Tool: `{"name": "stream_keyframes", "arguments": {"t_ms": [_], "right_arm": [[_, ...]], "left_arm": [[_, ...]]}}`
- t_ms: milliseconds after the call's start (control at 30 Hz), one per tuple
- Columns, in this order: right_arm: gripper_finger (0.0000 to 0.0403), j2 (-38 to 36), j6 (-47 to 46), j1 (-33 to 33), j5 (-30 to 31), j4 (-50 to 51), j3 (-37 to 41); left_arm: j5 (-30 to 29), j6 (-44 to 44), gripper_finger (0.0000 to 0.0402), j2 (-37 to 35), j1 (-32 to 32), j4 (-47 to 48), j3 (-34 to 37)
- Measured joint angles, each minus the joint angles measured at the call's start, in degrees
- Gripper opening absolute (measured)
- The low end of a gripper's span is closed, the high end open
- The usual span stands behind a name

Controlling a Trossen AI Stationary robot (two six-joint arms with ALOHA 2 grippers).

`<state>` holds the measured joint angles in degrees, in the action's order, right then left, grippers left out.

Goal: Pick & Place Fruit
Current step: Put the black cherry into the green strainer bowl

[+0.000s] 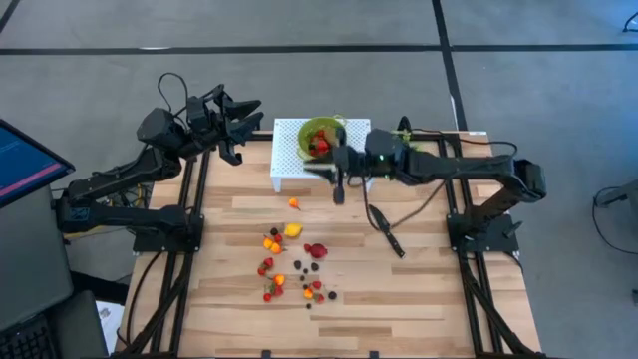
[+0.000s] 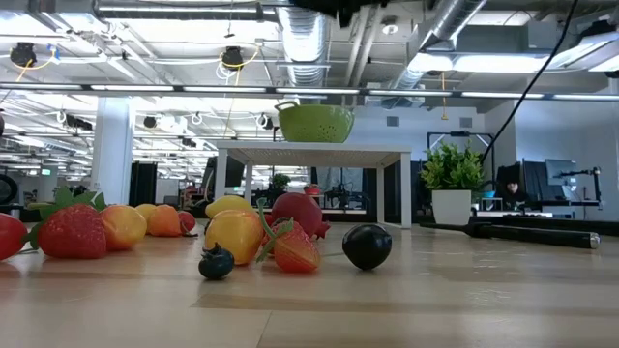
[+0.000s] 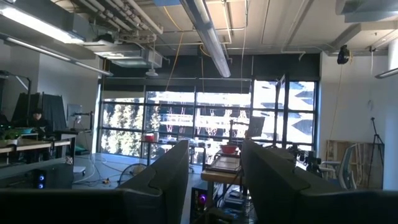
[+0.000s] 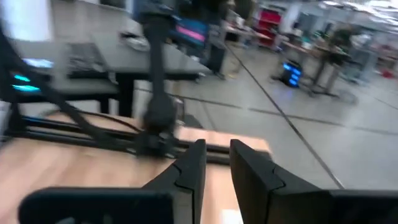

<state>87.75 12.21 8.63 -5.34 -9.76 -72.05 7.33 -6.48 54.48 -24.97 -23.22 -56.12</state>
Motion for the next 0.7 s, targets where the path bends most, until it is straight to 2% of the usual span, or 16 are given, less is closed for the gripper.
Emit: {"name": "stream_keyframes", "arguments": {"t_ms": [200, 533, 700], "right_arm": [[0.0066, -0.6, -6.9, -7.3, 0.0, 5.4, 0.0], [0.0066, 3.1, -7.9, -23.1, 2.7, 18.1, 0.0], [0.0071, 6.1, -17.8, -28.5, 3.9, 20.3, 0.0]], "left_arm": [[0.0, 0.0, 0.0142, 0.0, 0.0, 0.0, 0.0], [0.0, 0.0, 0.0142, 0.0, 0.0, 0.0, 0.0], [0.0, 0.0, 0.0142, 0.0, 0.0, 0.0, 0.0]]}}
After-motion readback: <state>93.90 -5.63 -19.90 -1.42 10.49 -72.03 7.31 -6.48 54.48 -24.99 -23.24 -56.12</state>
